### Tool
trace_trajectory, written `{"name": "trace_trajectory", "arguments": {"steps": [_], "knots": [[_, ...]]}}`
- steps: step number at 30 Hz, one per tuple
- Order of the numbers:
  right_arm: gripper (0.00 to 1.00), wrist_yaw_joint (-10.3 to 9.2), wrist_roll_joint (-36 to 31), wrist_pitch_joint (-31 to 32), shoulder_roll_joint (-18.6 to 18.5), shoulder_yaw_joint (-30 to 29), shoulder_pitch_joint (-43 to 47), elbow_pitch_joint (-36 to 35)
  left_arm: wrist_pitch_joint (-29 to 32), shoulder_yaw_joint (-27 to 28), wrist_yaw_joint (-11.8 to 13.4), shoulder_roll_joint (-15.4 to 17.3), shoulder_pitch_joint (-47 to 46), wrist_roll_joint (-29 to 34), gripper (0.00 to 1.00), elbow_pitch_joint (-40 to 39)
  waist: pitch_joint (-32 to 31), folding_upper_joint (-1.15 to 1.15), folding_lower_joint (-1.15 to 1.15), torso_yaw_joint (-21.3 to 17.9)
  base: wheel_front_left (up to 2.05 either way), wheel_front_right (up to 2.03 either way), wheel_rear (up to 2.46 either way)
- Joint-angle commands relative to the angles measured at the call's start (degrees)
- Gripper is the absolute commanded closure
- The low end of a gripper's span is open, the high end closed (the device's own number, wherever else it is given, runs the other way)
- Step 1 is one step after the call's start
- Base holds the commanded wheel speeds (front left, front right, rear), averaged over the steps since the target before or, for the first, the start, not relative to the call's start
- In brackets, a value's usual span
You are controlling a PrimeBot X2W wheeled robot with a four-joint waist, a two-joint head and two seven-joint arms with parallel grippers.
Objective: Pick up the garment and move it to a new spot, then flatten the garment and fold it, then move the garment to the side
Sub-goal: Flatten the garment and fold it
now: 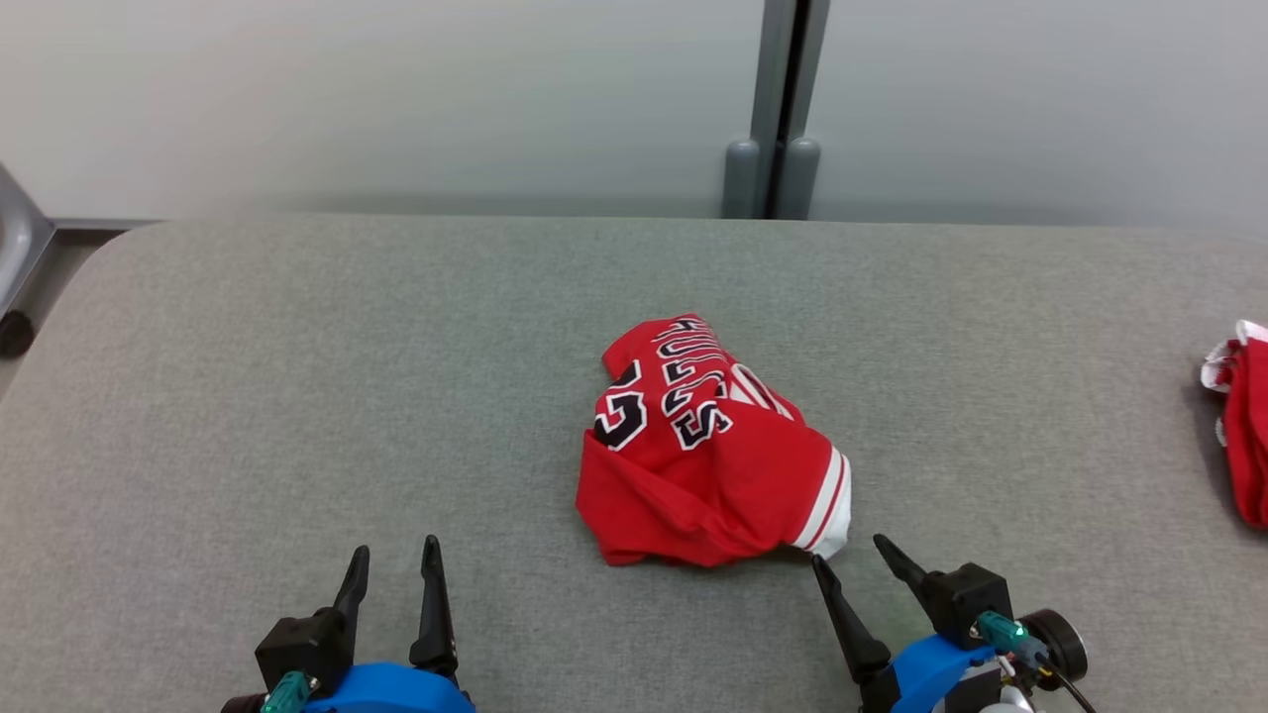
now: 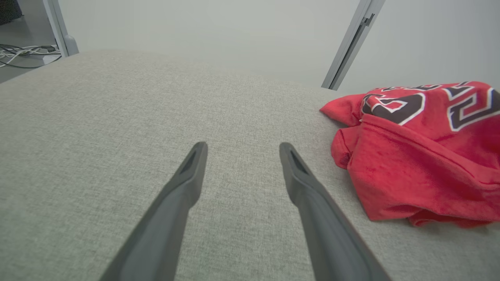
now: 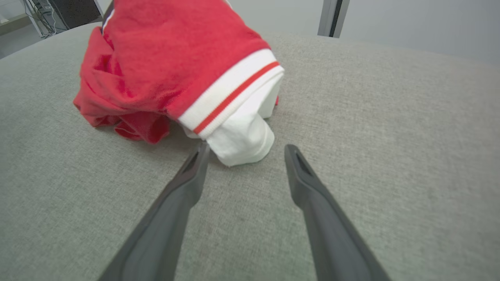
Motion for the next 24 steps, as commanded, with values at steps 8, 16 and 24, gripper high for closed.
{"name": "trace_trajectory", "arguments": {"steps": [8, 16, 24], "knots": [[0.0, 0.0, -4.6, 0.0, -0.1, -2.2, -2.8, 1.5, -0.3, -1.5, 1.2, -0.1, -1.5, -1.4, 0.0, -0.5, 2.6, 0.0, 0.0, 2.6, 0.0, 0.0, 0.0], [0.0, 0.0, -6.7, 0.0, -0.1, -3.5, -3.2, 1.3, -0.3, -2.2, 1.6, -0.1, -2.3, -2.1, 0.0, -0.7, 3.3, 0.0, 0.0, 2.8, 0.0, 0.0, 0.0], [1.0, 0.0, -6.7, 0.0, -0.7, -8.1, -3.6, -3.7, -0.3, -2.5, 1.5, -0.1, -2.3, -2.7, 0.0, -0.8, 2.6, 0.0, 0.0, 1.2, 0.0, 0.0, 0.0]]}}
